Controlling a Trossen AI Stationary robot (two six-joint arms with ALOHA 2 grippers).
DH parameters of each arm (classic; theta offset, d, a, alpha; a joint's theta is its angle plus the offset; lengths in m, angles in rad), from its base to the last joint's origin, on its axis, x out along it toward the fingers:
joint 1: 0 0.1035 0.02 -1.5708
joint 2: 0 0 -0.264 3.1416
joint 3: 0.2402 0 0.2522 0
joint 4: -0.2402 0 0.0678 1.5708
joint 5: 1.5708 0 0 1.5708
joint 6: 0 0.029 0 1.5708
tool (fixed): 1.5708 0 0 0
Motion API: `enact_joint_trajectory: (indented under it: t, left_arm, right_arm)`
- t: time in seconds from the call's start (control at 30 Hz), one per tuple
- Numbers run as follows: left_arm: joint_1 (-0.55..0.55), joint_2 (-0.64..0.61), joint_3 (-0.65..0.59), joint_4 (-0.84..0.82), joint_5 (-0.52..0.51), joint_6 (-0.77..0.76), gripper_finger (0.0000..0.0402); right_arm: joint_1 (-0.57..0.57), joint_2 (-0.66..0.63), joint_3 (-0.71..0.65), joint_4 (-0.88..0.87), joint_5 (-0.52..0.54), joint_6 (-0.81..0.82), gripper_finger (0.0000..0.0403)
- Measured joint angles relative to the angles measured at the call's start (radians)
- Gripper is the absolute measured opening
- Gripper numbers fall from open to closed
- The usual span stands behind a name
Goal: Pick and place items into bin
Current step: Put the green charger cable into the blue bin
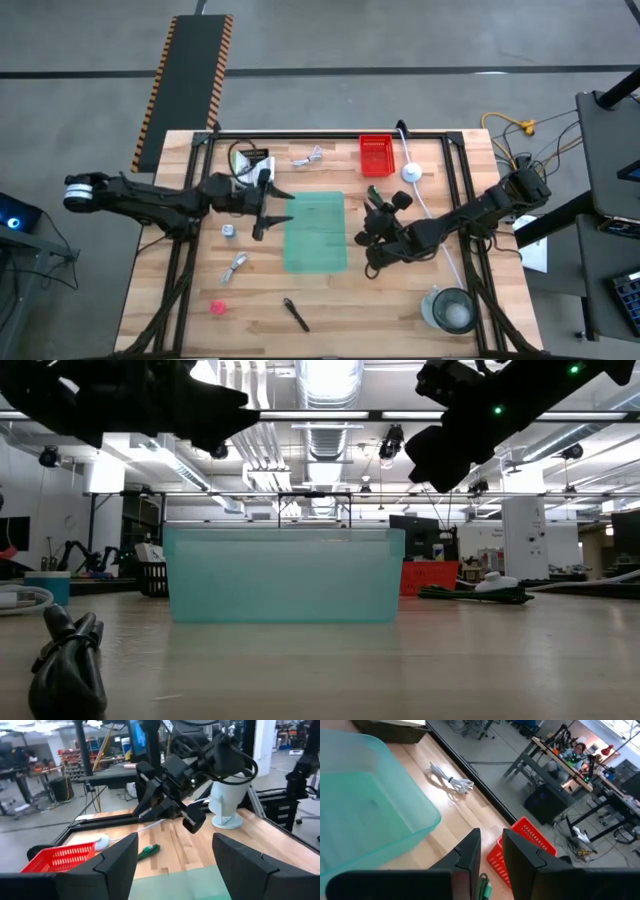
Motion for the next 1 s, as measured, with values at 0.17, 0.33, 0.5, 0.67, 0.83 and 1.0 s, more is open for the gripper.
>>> enact_joint_trajectory:
  t: [0.17, 0.33, 0.5, 0.67, 0.83, 1.0]
  left_arm:
    - [-0.005, 0.000, -0.029, 0.013, 0.001, -0.003, 0.0238]
    - [-0.004, -0.004, -0.030, 0.010, -0.001, -0.009, 0.0238]
    - [-0.004, -0.013, -0.021, 0.010, -0.001, -0.009, 0.0238]
    - [-0.004, -0.014, -0.017, 0.011, -0.001, -0.009, 0.0238]
    - [-0.004, -0.014, -0.021, 0.010, -0.001, -0.009, 0.0238]
    - [-0.004, -0.013, -0.032, 0.009, -0.001, -0.009, 0.0238]
  right_arm:
    - [0.017, 0.000, -0.004, 0.001, -0.002, -0.028, 0.0068]
    - [0.019, 0.000, -0.005, 0.010, -0.173, -0.035, 0.0068]
    - [0.017, 0.000, -0.013, 0.126, -0.444, -0.167, 0.0068]
    - [0.017, 0.000, -0.040, 0.364, -0.948, -0.528, 0.0068]
    - [0.018, -0.001, -0.046, 0.566, -1.332, -0.763, 0.0068]
    - [-0.003, -0.023, -0.057, 0.592, -1.253, -0.801, 0.0068]
